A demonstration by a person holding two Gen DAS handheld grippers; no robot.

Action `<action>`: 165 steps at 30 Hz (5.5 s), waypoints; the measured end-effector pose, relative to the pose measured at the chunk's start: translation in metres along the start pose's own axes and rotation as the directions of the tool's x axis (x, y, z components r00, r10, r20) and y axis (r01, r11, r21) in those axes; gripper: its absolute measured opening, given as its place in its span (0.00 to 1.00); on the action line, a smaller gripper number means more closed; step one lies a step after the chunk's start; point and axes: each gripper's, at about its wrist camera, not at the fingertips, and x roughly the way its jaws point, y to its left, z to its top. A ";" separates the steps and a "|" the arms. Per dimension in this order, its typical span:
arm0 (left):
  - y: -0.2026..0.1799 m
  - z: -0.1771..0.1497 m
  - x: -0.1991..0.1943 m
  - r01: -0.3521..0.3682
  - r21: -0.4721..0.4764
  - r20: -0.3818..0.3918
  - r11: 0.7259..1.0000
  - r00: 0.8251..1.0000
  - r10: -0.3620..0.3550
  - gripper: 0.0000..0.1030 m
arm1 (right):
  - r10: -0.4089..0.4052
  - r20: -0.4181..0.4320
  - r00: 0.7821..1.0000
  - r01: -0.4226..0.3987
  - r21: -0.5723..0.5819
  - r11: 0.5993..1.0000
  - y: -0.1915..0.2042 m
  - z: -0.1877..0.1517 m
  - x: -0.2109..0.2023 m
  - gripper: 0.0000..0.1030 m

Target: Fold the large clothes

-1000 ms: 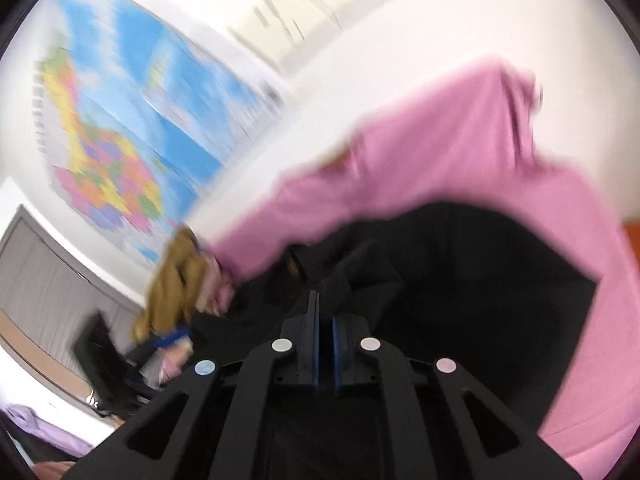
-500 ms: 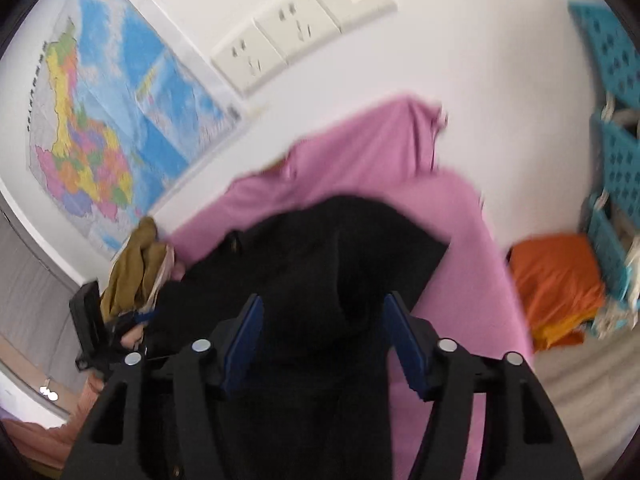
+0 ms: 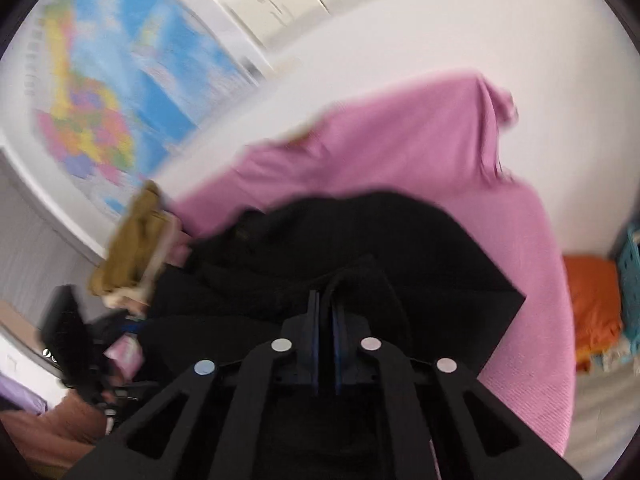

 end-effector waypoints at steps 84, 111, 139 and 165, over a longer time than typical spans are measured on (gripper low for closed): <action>0.062 -0.056 -0.077 -0.218 -0.390 0.061 0.895 0.963 0.262 0.84 | -0.251 0.011 0.968 0.247 -0.221 0.944 0.043 -0.045 -0.020 0.50; 0.032 -0.152 -0.103 -0.115 -0.529 -0.008 0.841 0.991 0.131 0.10 | -0.160 0.006 0.987 0.160 -0.089 0.983 0.049 -0.087 -0.049 0.72; -0.011 -0.189 -0.101 0.231 -0.527 0.071 0.818 0.971 -0.229 0.95 | 0.070 -0.085 0.994 -0.065 0.061 0.996 0.027 -0.209 -0.111 0.87; -0.002 -0.175 -0.134 0.161 -0.613 0.134 0.774 0.986 -0.100 0.15 | 0.207 0.092 0.974 -0.220 0.174 0.960 0.035 -0.193 -0.132 0.12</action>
